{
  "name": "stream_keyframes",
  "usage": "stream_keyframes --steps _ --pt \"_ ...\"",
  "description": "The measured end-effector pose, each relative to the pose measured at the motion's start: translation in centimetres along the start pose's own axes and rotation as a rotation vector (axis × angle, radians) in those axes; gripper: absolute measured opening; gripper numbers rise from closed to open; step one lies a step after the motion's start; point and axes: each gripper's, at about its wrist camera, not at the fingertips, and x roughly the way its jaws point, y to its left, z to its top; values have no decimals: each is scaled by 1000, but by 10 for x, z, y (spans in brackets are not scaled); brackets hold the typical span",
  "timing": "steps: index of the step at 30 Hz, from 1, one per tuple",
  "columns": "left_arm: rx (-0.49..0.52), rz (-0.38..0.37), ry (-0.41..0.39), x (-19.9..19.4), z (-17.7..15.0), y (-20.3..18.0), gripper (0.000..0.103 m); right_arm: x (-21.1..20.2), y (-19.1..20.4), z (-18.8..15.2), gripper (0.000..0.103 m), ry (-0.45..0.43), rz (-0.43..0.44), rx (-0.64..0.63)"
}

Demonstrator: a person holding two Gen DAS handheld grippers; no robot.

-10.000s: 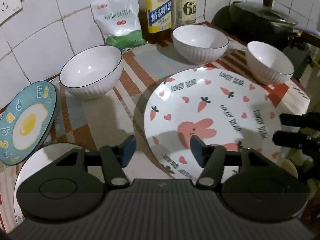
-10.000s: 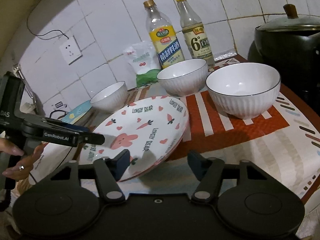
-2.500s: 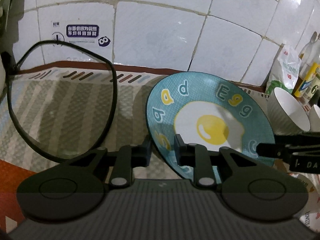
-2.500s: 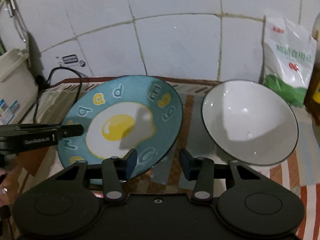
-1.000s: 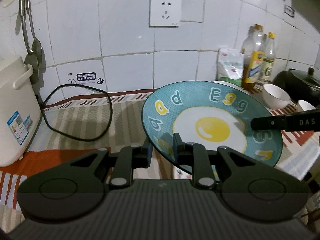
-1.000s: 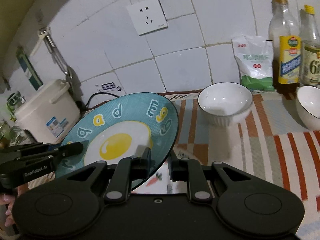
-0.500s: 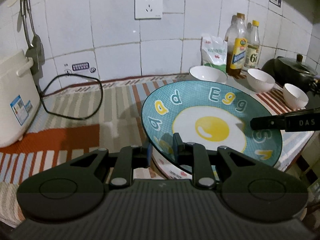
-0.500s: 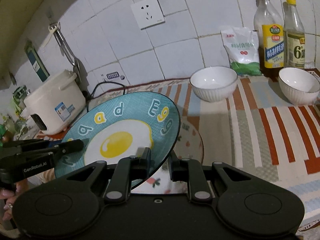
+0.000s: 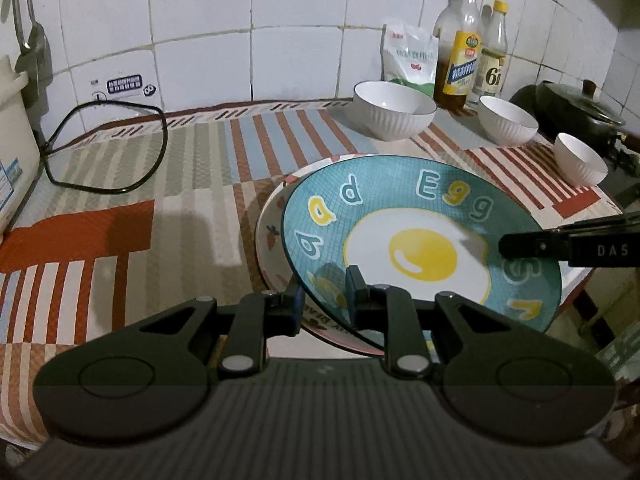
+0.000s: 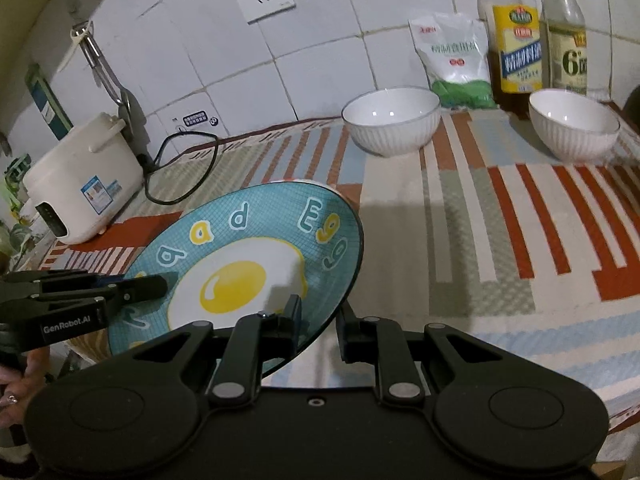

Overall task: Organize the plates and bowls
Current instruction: 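Carry the blue Egg plate over the stacked plates with both grippers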

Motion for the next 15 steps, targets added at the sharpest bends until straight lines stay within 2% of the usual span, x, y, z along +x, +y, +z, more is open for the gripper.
stream_keyframes --steps 2,15 --pt "-14 -3 19 3 0 3 19 3 2 -1 23 6 -6 -4" --pt "-5 9 8 3 1 3 20 8 1 -2 24 0 6 -20"
